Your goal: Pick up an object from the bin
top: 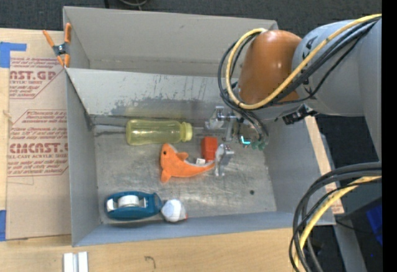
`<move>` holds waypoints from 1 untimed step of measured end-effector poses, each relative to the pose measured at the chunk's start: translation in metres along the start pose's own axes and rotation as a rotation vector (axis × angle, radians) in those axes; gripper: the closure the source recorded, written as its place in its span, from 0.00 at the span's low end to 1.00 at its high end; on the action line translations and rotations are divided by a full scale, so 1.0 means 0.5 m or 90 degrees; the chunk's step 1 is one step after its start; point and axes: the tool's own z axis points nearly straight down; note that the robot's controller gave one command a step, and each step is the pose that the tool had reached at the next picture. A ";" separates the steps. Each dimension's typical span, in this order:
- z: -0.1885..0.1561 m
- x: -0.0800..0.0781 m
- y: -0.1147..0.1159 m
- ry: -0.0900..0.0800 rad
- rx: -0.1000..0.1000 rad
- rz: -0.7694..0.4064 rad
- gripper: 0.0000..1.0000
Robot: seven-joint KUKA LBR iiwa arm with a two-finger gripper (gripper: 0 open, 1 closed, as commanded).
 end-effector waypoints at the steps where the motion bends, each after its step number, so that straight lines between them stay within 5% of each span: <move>1: -0.008 -0.004 0.000 -0.004 0.000 0.000 0.00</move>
Offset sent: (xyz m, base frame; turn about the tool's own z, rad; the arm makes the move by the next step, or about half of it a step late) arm 0.0103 -0.0034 -0.0650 -0.1691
